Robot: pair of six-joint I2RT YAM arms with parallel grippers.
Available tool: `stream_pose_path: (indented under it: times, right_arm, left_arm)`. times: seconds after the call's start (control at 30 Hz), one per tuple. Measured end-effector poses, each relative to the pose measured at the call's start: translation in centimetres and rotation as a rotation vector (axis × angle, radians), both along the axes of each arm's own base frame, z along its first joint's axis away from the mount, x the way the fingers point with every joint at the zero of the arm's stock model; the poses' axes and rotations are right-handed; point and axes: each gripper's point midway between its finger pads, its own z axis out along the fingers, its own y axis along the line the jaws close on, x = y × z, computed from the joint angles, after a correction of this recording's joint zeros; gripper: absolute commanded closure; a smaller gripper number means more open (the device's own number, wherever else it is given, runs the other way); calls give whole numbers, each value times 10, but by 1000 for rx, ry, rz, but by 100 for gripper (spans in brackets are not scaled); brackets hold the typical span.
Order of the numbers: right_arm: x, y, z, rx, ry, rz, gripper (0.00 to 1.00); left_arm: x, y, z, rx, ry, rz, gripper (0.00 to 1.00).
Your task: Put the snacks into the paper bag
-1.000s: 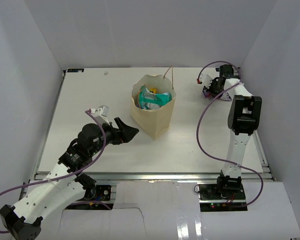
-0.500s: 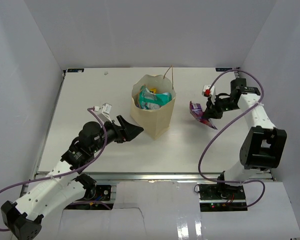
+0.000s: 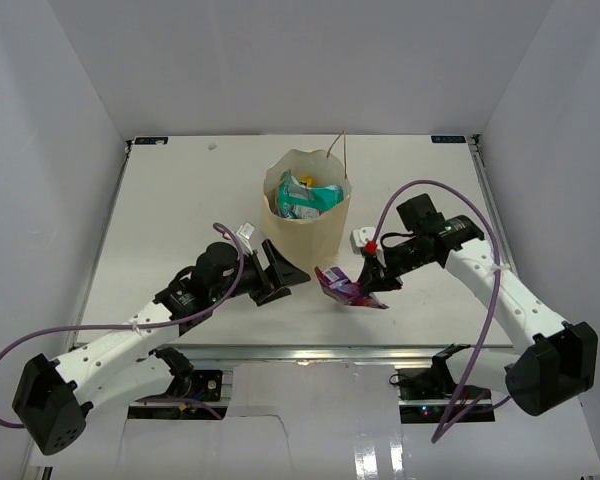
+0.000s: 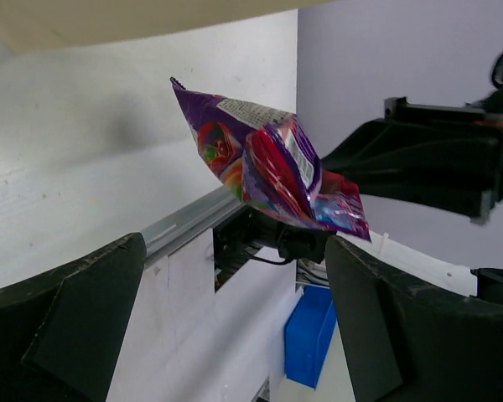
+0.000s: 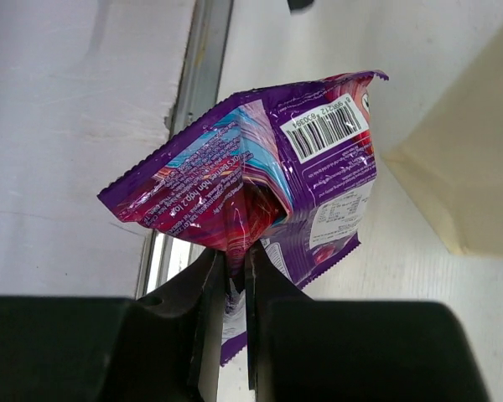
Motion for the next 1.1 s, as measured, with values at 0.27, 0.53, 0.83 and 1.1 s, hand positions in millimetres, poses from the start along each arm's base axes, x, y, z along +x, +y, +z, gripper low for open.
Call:
stream_pose_path:
  times: [0.27,0.53,0.83,1.1]
  right_arm:
    - [-11,36,1,-32,-40,39,92]
    - [-21,53,-9,-83,-70,87,92]
    - [-31,64,-9,-87,-88,122,92]
    - [-38,74,-9,-85,-75,134,91]
  left_arm:
    - [-24,-24,-34,42,179,-44,2]
    - [-23,-30,-41,65,228,-14,2]
    - [-17,-25,-26,10,241,69,14]
    - [-14,-24,-43,43,316,116,61]
